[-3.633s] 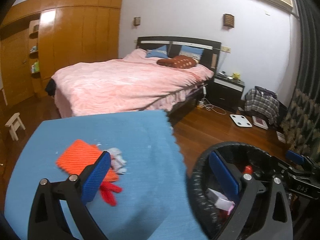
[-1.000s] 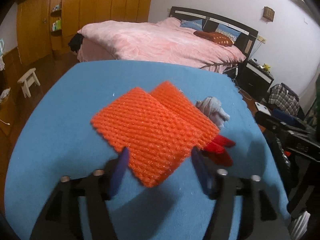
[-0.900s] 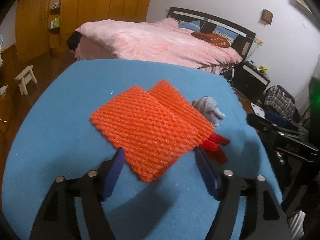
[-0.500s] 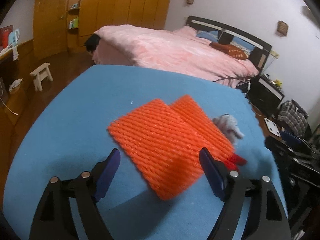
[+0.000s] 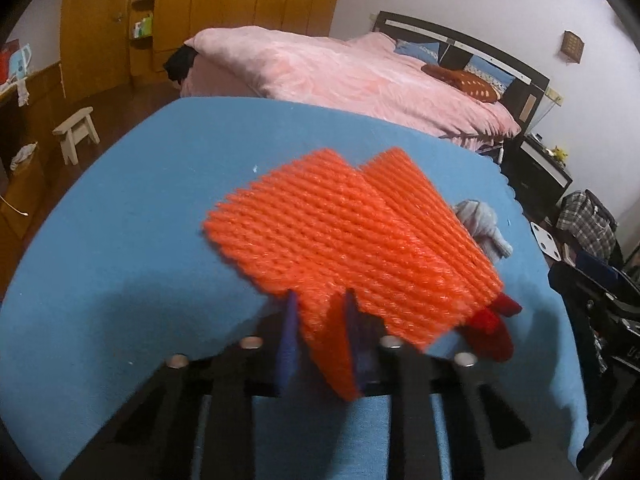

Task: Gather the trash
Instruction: 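Grasp the second orange mesh pad with the right tool while the left tool holds its pad, then carry both orange mesh pads over the black bin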

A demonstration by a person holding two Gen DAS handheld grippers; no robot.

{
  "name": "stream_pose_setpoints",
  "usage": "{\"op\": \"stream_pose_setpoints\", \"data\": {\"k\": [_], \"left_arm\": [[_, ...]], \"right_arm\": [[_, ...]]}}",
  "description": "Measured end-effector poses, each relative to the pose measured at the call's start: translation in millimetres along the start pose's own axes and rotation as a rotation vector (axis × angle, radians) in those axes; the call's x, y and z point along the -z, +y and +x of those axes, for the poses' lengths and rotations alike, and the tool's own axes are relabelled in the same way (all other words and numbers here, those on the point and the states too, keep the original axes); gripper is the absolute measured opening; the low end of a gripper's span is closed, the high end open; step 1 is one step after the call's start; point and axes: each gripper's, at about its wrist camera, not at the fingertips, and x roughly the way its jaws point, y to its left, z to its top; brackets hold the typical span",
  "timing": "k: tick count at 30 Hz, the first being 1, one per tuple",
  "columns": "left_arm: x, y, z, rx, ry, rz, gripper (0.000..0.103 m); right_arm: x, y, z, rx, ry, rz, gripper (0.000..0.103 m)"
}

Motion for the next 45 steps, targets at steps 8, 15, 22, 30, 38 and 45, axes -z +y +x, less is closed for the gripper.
{"op": "stream_pose_setpoints", "data": {"k": [8, 15, 22, 30, 38, 45], "left_arm": [[-1, 2, -12, 0.006, -0.032, 0.004, 0.011], [-8, 11, -38, -0.027, -0.087, 0.041, 0.011], [-10, 28, -52, -0.049, -0.097, 0.057, 0.011], [0, 44, -52, -0.052, -0.069, 0.044, 0.011], [4, 52, -54, -0.044, -0.083, 0.020, 0.011], [3, 46, -62, -0.036, -0.102, 0.028, 0.011]], "right_arm": [[-2, 8, 0, -0.010, -0.005, -0.022, 0.096], [-3, 11, -1, -0.016, -0.016, -0.020, 0.096], [-7, 27, 3, -0.062, -0.022, -0.021, 0.096], [-10, 62, 22, -0.104, 0.002, -0.081, 0.084], [-8, 78, 40, -0.136, 0.077, -0.114, 0.048], [-8, 81, 30, -0.192, 0.081, -0.131, 0.017]]}}
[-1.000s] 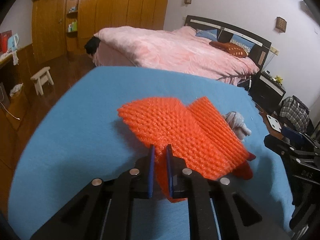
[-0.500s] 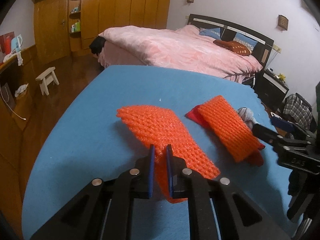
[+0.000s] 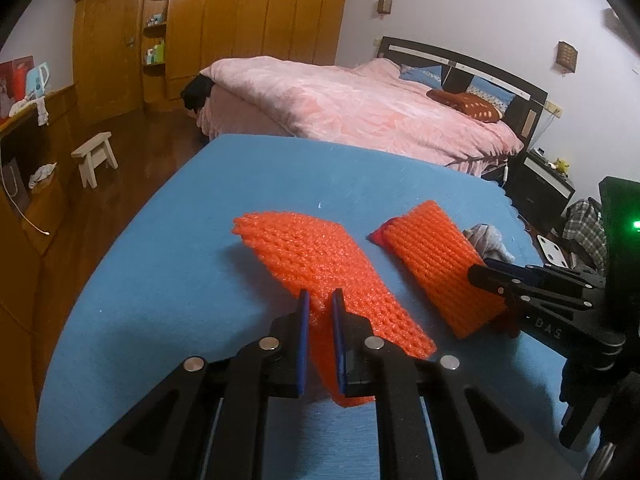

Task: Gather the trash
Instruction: 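Carry both orange mesh pads over the black bin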

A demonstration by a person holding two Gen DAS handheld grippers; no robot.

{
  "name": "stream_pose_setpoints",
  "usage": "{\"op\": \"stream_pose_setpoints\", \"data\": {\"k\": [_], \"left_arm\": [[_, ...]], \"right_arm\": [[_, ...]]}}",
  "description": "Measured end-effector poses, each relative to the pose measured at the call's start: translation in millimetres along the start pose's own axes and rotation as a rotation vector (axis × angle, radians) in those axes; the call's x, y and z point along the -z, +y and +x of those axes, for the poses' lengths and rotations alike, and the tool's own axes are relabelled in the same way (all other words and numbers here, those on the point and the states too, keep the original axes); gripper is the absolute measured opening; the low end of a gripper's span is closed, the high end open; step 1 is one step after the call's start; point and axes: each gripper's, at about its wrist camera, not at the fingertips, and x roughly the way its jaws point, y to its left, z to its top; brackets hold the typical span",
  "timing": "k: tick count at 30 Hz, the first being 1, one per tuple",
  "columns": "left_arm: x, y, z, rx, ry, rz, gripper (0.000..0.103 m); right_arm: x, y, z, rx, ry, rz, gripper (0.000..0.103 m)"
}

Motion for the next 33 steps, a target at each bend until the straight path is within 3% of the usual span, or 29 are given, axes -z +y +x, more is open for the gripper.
{"op": "stream_pose_setpoints", "data": {"k": [14, 33], "left_arm": [[-18, -30, -26, 0.030, -0.056, 0.042, 0.011], [-31, -100, -46, 0.133, -0.089, 0.108, 0.011]], "right_arm": [[-11, -12, -69, -0.030, -0.128, 0.047, 0.015], [19, -75, -160, 0.124, -0.227, 0.156, 0.015]]}}
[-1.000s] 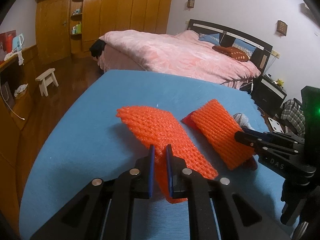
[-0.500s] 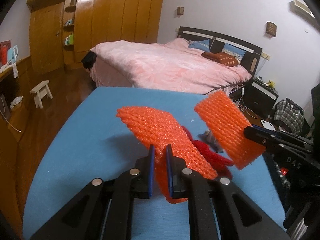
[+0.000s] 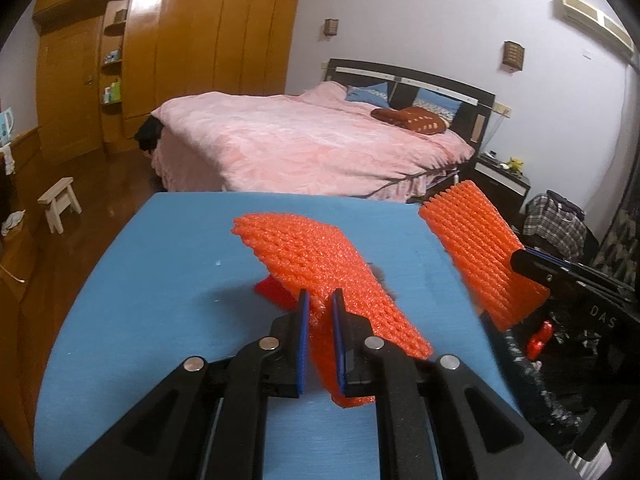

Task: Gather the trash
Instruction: 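Carry both orange mesh pads over the black bin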

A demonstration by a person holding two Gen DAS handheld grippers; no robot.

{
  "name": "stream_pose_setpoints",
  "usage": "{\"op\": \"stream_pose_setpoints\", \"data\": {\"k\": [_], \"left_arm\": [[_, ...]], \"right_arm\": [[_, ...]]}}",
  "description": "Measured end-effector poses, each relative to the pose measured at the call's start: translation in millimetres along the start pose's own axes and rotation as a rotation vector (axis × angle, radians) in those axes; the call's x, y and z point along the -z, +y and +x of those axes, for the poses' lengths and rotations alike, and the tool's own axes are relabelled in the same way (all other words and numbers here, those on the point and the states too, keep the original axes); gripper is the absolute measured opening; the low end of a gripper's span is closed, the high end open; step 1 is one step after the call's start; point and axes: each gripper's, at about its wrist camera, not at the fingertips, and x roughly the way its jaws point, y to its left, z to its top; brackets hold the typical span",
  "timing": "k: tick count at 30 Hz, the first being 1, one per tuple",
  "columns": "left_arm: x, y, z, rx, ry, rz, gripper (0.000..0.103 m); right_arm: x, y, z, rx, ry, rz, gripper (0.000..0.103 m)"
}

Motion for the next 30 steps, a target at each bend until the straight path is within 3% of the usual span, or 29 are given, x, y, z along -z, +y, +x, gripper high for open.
{"op": "stream_pose_setpoints", "data": {"k": [30], "left_arm": [[-14, -206, -1, 0.346, -0.030, 0.217, 0.011]], "right_arm": [[42, -142, -125, 0.285, -0.077, 0.148, 0.015]]}}
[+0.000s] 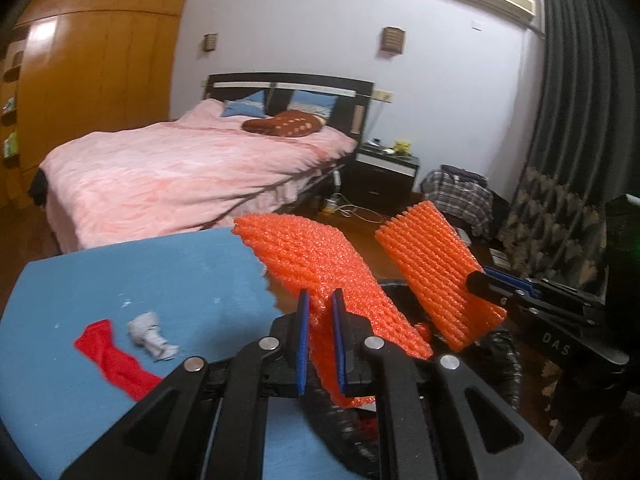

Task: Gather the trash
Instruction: 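Carry both orange mesh pads over the black bin, then open both tools to drop the orange pads into the bin, then move both open tools back over the red glove and grey cloth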

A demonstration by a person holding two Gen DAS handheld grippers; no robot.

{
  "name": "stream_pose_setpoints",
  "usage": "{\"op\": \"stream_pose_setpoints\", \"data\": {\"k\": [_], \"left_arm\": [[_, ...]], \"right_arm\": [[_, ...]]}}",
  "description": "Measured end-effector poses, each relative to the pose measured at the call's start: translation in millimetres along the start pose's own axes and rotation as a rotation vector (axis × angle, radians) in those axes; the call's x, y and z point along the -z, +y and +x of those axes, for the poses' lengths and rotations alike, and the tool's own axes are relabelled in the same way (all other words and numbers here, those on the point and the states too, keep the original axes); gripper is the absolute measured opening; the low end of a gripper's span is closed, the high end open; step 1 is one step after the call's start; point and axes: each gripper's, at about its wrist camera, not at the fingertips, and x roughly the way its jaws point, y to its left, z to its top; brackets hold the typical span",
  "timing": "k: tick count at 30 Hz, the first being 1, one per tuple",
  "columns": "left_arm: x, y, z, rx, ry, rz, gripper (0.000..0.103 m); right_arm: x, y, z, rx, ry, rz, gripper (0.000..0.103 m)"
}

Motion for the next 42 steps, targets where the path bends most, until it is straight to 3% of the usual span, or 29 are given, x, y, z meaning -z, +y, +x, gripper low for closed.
{"op": "stream_pose_setpoints", "data": {"k": [17, 23, 25, 27, 29, 34, 37, 42], "left_arm": [[6, -64, 40, 0.118, 0.059, 0.066, 0.011], [11, -70, 58, 0.160, 0.114, 0.060, 0.016], [13, -69, 61, 0.163, 0.126, 0.050, 0.029], [14, -66, 63, 0.159, 0.127, 0.035, 0.039], [16, -62, 62, 0.145, 0.124, 0.033, 0.044], [16, -47, 49, 0.077, 0.080, 0.027, 0.074], [15, -30, 41, 0.038, 0.060, 0.015, 0.084], [16, 5, 28, -0.052, 0.044, -0.019, 0.094]], "right_arm": [[32, -55, -10, 0.112, 0.030, 0.075, 0.015], [39, -65, -7, 0.150, 0.054, 0.095, 0.024], [40, -65, -6, 0.158, 0.055, 0.096, 0.036], [41, -66, -5, 0.165, 0.056, 0.097, 0.042], [41, -67, -5, 0.172, 0.054, 0.098, 0.053], [42, -65, -8, 0.189, 0.030, 0.098, 0.088], [40, -60, -8, 0.174, 0.019, 0.105, 0.095], [36, -41, 0, 0.144, 0.030, 0.078, 0.098]]}}
